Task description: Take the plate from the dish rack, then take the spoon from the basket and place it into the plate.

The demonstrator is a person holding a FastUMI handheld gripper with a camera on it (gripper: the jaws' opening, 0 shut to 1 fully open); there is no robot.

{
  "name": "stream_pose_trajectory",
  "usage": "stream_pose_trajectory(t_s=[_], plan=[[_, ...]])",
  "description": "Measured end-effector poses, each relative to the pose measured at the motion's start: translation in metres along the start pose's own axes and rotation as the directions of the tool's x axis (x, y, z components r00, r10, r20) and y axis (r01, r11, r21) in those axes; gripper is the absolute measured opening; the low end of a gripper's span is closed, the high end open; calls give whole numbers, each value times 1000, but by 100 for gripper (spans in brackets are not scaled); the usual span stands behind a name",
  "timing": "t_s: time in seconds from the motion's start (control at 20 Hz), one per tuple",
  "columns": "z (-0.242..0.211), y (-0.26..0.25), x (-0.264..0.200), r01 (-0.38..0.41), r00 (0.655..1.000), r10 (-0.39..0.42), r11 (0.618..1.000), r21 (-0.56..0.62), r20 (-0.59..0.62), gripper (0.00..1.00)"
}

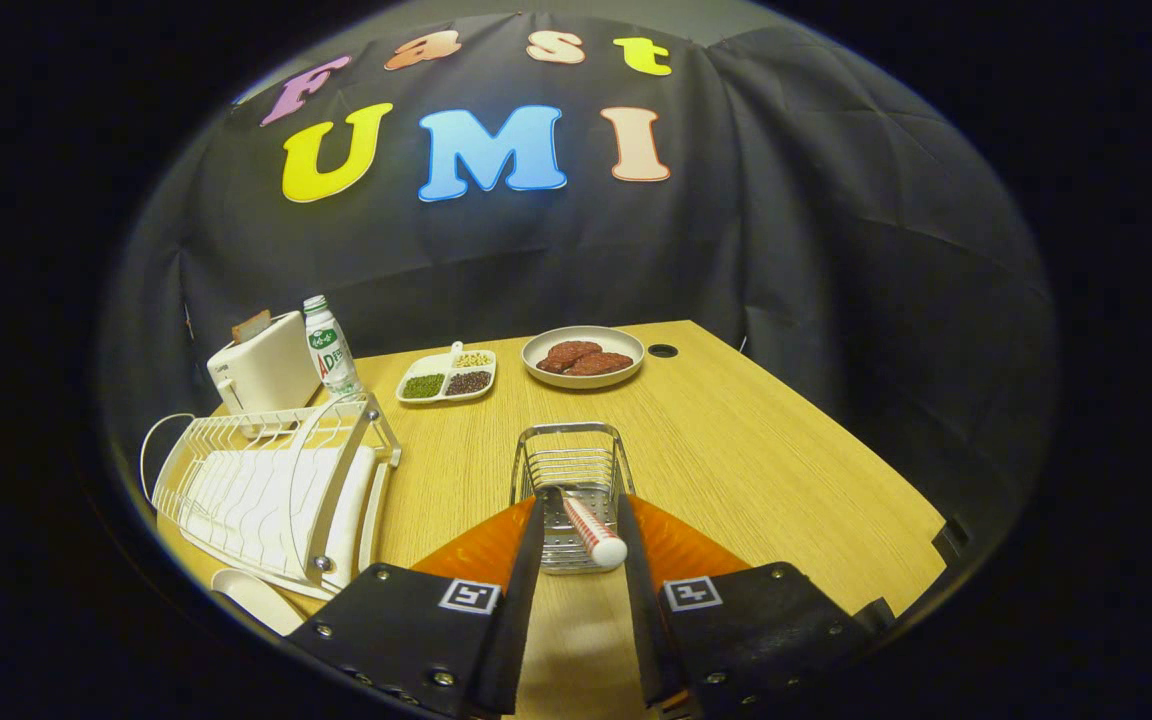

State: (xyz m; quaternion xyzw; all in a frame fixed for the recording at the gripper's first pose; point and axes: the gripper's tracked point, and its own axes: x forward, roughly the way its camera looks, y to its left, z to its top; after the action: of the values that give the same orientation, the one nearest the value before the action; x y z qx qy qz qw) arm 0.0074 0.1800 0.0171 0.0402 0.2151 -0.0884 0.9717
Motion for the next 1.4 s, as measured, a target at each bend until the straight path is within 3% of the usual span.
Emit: stream_pose_trajectory(t_s=[0.25, 0.35, 0.4, 0.8, 1.4], plan=[[2, -1, -2, -40, 999, 40, 999, -2, 27, 45], [9, 11, -4, -97, 994, 97, 995, -14, 57, 45], [6, 6, 3, -95, 994, 97, 995, -41, 43, 11], [7, 10, -5, -60, 998, 62, 995, -81, 20, 11], [50, 12, -42, -18, 993, 31, 993, -116, 114, 11]])
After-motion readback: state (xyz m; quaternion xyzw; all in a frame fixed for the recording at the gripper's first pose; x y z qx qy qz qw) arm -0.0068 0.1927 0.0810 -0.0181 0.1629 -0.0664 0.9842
